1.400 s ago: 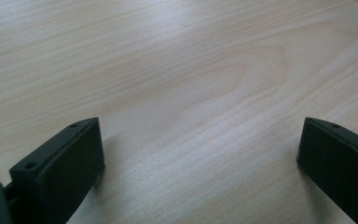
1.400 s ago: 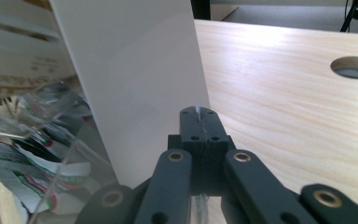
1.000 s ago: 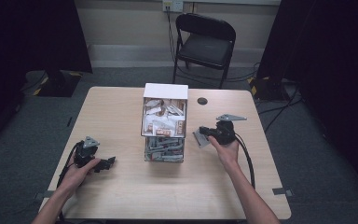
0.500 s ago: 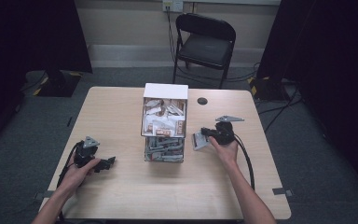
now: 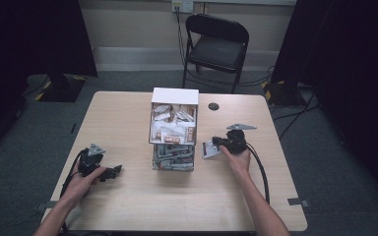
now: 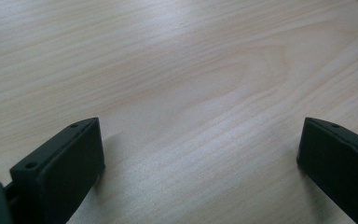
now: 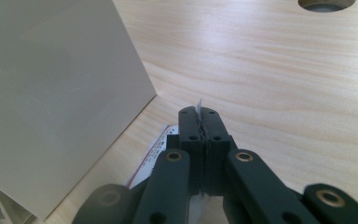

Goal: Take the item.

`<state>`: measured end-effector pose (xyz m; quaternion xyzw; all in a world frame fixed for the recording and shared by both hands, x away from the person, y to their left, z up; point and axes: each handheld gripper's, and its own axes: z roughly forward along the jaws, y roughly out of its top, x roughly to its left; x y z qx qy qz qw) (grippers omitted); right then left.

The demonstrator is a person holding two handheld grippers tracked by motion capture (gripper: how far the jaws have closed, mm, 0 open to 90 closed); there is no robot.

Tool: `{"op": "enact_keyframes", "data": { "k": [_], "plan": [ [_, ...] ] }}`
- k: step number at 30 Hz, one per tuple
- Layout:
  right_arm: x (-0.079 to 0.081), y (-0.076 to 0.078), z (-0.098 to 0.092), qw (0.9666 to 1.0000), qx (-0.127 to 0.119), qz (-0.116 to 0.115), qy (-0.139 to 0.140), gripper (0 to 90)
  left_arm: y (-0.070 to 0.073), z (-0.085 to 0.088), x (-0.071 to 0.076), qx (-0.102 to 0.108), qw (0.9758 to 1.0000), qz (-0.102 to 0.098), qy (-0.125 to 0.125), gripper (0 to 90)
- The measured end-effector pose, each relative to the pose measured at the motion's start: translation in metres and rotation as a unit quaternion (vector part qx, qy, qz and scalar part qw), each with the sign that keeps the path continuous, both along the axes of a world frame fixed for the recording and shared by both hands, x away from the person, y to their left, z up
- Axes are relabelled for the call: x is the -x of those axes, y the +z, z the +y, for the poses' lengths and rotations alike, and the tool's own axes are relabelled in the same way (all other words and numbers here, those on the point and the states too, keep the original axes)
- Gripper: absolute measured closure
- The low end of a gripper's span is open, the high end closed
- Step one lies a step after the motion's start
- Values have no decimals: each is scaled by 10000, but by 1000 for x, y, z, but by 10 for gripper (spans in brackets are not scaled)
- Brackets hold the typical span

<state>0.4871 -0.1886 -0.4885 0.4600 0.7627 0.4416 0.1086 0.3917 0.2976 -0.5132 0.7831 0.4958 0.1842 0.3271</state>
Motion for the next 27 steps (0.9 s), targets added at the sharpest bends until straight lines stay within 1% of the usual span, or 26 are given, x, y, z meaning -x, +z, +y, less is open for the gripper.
{"op": "enact_keyframes", "data": {
  "k": [2,6,8,11,15,23,27],
  "plan": [
    [-1,-1,0,10000,2,15,-3,889,0,0,0,-3,10000,4,0,0],
    [-1,-6,0,9999,107,61,-28,883,0,0,0,-4,10000,3,-1,1],
    [-1,-10,0,9999,91,94,-37,883,0,0,0,-5,10000,2,-2,1],
    [-1,-13,0,9998,133,146,-32,882,0,0,0,-1,10000,0,1,1],
    [-2,-15,0,9996,231,151,-79,859,0,0,0,-3,10000,2,0,1],
    [-4,-18,-3,9993,301,190,-143,826,0,0,0,-5,10000,0,0,1],
    [-5,-18,-1,9989,392,166,-192,791,0,0,0,-3,10000,1,2,1]
  ]
}}
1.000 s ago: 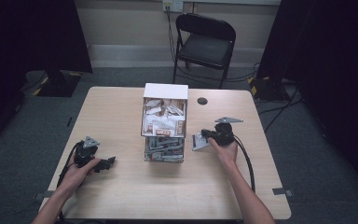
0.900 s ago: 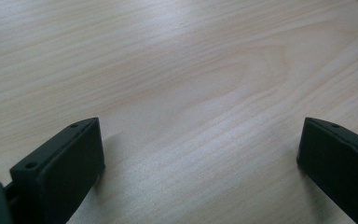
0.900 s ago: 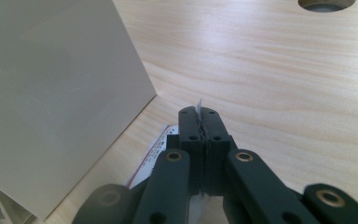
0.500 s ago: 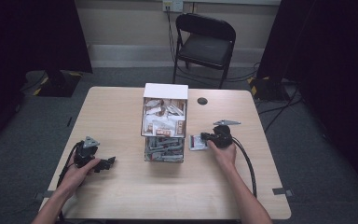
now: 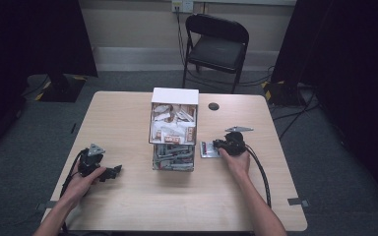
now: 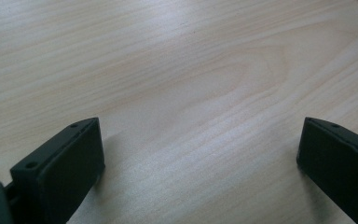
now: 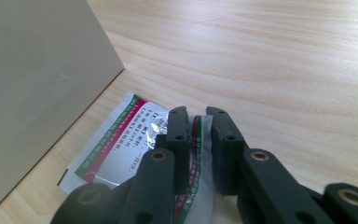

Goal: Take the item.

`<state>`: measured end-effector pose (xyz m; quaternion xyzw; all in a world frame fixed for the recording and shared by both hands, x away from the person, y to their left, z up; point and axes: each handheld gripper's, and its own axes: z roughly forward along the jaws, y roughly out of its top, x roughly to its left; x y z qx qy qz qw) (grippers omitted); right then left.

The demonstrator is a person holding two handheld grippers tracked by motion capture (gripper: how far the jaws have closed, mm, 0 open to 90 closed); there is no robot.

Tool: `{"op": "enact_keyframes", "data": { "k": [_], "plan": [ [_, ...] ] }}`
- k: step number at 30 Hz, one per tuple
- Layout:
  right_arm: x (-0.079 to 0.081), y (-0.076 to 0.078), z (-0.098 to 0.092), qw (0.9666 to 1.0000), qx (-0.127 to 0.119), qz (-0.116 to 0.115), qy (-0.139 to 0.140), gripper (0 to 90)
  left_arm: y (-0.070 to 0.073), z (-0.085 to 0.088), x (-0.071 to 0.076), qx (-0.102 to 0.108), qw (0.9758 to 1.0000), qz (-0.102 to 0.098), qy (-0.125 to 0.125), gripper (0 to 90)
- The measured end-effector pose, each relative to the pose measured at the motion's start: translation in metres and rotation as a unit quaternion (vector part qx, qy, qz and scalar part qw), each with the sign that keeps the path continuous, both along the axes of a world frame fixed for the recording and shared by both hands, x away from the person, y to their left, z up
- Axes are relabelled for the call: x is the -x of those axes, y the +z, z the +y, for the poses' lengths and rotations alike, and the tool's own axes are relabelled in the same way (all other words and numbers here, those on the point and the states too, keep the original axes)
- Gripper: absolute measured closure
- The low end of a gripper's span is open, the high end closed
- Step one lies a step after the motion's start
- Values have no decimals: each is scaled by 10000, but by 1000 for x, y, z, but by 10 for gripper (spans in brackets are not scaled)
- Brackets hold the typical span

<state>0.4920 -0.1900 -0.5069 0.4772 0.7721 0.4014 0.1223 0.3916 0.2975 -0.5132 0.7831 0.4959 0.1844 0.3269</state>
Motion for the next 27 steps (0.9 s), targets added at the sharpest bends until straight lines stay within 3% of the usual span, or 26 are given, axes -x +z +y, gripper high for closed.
{"op": "enact_keyframes", "data": {
  "k": [8,11,17,22,27],
  "plan": [
    [-1,1,-5,9999,-35,-7,-118,631,0,0,0,-1,10000,2,-3,1],
    [-1,7,-7,9998,-49,-108,-139,550,0,0,0,2,10000,-1,-3,1],
    [-3,7,-14,9993,-103,-49,-348,410,0,0,0,0,10000,2,-2,1],
    [-4,7,-12,9994,-170,-33,-300,274,0,0,0,4,10000,-3,-2,1],
    [-2,9,-13,9989,-162,-11,-449,145,0,0,0,1,10000,0,-3,1]
  ]
}}
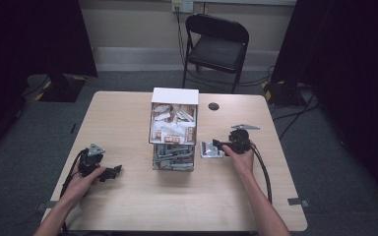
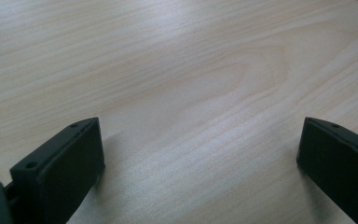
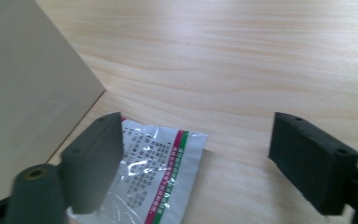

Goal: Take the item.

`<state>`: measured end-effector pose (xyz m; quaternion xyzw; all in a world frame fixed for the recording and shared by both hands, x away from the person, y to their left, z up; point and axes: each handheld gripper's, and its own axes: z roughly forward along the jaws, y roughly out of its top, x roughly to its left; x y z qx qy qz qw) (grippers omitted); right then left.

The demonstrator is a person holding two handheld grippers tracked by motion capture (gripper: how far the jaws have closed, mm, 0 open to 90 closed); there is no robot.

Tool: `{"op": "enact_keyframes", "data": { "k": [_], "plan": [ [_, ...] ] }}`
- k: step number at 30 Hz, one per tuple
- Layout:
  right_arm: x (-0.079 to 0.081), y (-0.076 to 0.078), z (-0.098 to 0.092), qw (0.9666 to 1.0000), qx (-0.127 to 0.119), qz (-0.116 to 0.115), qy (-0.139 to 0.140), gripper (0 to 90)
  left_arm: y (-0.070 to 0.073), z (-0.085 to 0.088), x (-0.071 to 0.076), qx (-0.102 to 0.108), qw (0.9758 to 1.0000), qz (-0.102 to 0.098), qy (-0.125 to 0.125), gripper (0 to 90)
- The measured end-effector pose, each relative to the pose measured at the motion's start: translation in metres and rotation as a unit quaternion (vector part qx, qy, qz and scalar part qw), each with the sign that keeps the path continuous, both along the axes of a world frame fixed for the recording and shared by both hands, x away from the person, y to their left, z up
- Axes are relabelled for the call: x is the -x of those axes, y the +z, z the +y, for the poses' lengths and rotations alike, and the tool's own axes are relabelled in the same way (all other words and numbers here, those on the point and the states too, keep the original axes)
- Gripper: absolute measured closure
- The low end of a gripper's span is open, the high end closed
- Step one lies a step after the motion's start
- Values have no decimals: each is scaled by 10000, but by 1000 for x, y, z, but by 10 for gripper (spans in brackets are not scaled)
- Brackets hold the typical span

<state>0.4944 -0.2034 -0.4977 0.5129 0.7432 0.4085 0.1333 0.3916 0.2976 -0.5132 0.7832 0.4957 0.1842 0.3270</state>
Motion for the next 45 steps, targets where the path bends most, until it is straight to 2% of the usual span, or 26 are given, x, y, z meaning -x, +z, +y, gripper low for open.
{"op": "enact_keyframes", "data": {
  "k": [7,14,22,24,29,31,34,38,41,45],
  "plan": [
    [3,7,-5,10000,16,-32,-9,148,0,0,0,4,10000,0,1,1],
    [13,19,-12,10000,-13,-34,78,150,0,0,0,2,10000,-1,3,1],
    [27,29,-20,9996,103,-235,-144,152,0,0,0,5,10000,-2,3,1],
    [32,31,-26,9997,77,-157,-175,151,0,0,0,-2,10000,1,2,1],
    [44,39,-33,9994,106,-262,-220,149,0,0,0,0,10000,1,4,1],
    [49,43,-38,9992,-38,-313,-235,146,0,0,0,0,10000,1,3,1],
    [57,48,-41,9990,62,-306,-322,150,0,0,0,0,10000,1,4,1],
    [68,50,-47,9993,41,-234,-296,146,0,0,0,3,10000,-1,3,1],
    [77,51,-50,9989,168,-279,-346,146,0,0,0,2,10000,-1,2,1],
    [88,55,-54,9986,172,-334,-380,146,0,0,0,5,10000,-2,5,1]
  ]
}}
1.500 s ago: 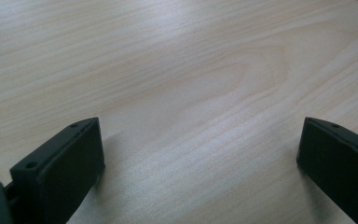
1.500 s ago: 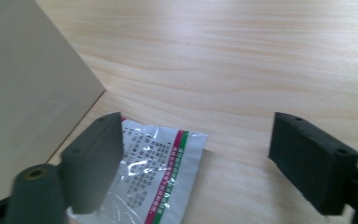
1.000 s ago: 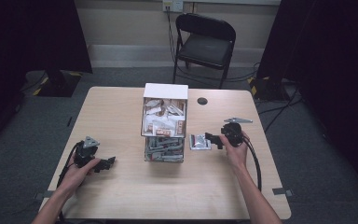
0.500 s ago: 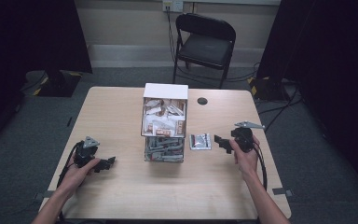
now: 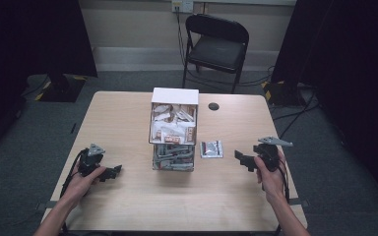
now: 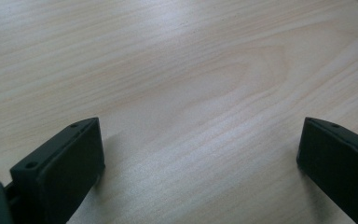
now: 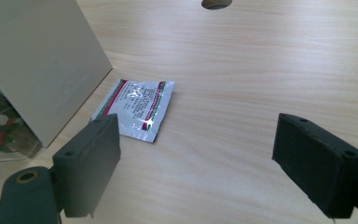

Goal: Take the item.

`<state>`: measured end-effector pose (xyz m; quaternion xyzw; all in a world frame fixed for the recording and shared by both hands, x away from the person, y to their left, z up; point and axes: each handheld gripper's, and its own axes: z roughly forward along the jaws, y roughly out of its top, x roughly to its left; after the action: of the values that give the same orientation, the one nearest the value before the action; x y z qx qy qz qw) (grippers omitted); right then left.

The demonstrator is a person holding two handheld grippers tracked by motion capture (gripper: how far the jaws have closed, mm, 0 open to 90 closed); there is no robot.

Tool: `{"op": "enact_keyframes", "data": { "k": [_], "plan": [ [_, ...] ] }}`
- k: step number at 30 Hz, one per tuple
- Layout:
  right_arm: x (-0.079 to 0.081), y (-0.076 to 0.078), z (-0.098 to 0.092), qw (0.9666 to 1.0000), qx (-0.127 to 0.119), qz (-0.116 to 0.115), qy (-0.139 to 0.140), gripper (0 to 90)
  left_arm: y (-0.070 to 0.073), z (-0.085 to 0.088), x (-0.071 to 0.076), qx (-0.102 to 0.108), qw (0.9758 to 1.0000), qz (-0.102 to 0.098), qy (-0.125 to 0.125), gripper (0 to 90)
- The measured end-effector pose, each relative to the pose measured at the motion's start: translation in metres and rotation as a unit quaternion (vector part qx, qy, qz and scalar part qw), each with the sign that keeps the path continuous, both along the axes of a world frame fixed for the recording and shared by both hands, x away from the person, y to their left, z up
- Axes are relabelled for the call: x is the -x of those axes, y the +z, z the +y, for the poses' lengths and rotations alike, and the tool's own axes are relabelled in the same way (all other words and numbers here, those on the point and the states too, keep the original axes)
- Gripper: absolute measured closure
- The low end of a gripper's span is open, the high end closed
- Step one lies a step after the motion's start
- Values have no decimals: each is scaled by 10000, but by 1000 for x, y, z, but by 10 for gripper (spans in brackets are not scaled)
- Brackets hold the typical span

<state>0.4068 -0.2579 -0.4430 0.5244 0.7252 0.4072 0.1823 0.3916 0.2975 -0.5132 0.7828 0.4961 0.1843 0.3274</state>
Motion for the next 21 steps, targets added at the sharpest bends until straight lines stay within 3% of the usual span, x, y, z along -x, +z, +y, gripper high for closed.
{"op": "enact_keyframes", "data": {
  "k": [8,20,21],
  "plan": [
    [23,4,-8,9999,66,17,-123,148,0,0,0,-11,10000,7,8,1],
    [44,-7,-30,9987,245,157,-424,151,0,0,0,-12,10000,5,11,1],
    [48,-11,-35,9978,327,179,-553,153,0,0,0,-11,10000,5,14,1]
  ]
}}
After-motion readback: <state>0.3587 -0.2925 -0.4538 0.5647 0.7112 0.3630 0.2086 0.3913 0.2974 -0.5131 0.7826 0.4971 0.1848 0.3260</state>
